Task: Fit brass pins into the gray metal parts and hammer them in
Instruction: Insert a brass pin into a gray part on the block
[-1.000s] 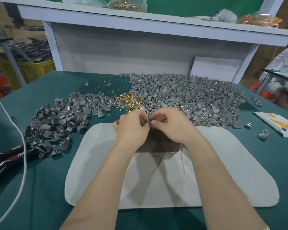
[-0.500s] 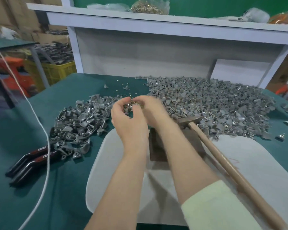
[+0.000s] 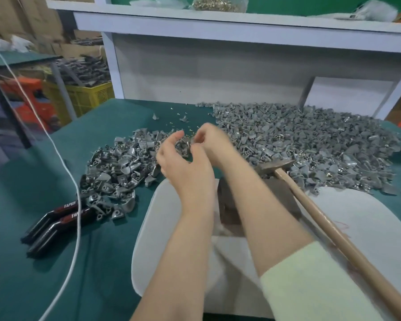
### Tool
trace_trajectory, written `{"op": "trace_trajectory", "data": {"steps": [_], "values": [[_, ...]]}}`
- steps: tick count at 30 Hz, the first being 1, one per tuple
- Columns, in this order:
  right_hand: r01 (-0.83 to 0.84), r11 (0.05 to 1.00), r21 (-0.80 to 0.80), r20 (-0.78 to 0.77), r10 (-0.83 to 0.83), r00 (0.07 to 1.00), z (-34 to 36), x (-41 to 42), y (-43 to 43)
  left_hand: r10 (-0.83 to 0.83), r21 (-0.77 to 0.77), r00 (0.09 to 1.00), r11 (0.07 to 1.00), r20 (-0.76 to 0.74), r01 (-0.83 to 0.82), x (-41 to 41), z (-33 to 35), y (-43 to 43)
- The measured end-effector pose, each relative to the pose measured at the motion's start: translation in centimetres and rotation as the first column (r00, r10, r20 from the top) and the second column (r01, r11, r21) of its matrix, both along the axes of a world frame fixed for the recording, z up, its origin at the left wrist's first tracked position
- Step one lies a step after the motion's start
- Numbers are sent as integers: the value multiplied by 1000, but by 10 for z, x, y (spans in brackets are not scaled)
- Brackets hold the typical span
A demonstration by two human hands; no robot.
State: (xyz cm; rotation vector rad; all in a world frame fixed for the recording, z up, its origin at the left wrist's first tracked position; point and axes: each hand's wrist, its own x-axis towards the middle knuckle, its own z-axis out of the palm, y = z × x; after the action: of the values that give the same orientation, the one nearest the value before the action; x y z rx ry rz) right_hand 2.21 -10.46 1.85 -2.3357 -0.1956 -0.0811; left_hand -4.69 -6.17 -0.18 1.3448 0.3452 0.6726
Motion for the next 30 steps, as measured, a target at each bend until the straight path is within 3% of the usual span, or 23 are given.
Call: {"op": "trace_trajectory", "data": {"steps": [2,4,7,10,12,13,15,17,19,22,30], "values": [[21,998,51,30,-22,999,13,-8,-23,-101,16,994,995,-35,102,1,-3,-4],[-25,977,213,-46,36,998,23,-21,-51,-211,57,975,975,-62,215,2,-7,-7],[-118,969,216,-101,143,985,26,-41,-70,-356,175,930,914,-92,367,3,-11,-10],[-122,933,337,-126,173,977,24,-45,-77,-326,200,940,918,-103,341,2,-11,-10],[-47,899,436,-100,100,990,20,-41,-75,-258,160,964,951,-64,265,2,-10,-6],[8,915,402,-60,18,998,14,-36,-73,-229,124,973,965,-38,232,3,-9,-5],[130,987,98,57,-136,989,1,-21,-66,-184,47,983,982,1,184,3,-8,-2],[188,945,-266,57,-179,982,-15,-7,-55,-165,-4,986,986,20,166,3,-7,-1],[201,867,-456,-45,-247,968,-27,1,-44,-163,-24,986,986,30,163,2,-7,-2],[203,836,-510,-108,-297,949,-33,11,-38,-171,-27,985,985,35,172,1,-6,-3],[116,826,-551,-140,-228,963,-34,23,-39,-205,-33,977,978,54,207,-2,-6,-7]]}}
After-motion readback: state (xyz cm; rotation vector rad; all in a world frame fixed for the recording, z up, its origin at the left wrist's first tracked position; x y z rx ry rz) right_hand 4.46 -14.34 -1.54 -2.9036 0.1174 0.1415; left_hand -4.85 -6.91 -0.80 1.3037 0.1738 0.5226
